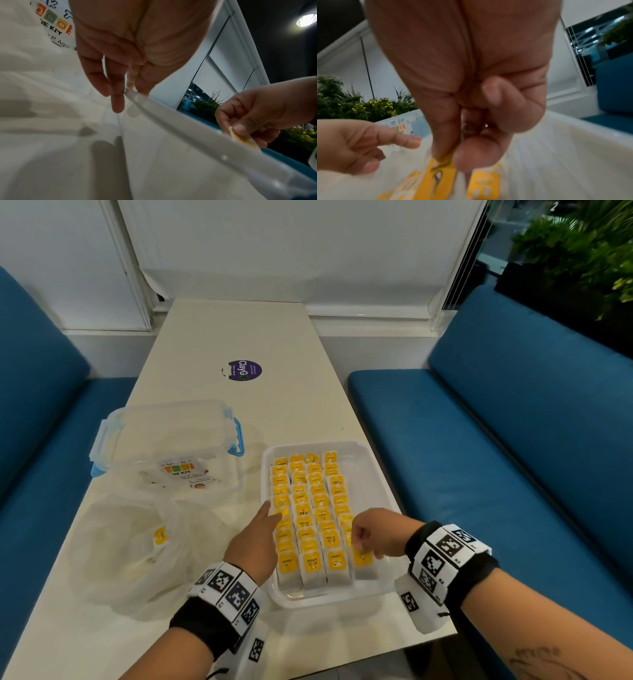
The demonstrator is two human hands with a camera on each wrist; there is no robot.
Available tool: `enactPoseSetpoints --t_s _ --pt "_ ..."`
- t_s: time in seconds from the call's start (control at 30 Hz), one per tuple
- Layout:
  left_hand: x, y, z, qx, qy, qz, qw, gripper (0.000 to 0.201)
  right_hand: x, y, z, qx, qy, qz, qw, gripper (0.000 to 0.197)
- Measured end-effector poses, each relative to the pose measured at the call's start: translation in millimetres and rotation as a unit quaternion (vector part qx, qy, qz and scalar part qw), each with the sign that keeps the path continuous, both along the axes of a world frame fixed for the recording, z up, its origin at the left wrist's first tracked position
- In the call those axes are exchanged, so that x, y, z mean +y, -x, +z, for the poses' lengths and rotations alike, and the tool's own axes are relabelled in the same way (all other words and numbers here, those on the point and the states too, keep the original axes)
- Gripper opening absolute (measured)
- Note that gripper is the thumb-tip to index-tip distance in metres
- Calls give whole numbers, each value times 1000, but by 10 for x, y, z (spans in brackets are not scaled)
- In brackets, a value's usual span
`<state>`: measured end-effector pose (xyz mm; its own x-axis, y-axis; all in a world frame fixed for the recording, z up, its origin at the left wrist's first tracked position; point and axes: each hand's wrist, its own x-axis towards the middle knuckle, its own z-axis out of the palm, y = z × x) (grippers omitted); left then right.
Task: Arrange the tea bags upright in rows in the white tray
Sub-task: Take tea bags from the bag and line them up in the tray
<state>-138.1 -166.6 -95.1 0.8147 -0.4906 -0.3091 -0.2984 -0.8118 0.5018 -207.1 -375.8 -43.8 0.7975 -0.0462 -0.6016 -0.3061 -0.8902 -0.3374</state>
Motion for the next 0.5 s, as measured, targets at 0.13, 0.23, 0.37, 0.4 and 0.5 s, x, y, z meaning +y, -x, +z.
enactPoseSetpoints --t_s 0.13,0.23,0.37,0.4,0.5 --pt "-14 9 -12 3 19 8 1000 59 19 -42 -193 54 35 18 998 10" --pt "-16 3 -10 4 21 8 1000 59 40 -117 -221 50 70 13 996 14" --pt "-16 -7 -16 3 20 4 1000 59 111 -199 -197 64 132 44 988 26" --pt "-18 -4 -15 4 20 3 1000 59 129 -214 -201 74 151 62 984 27" --pt "-15 6 -7 7 18 -2 1000 59 143 -295 -245 82 177 87 977 28"
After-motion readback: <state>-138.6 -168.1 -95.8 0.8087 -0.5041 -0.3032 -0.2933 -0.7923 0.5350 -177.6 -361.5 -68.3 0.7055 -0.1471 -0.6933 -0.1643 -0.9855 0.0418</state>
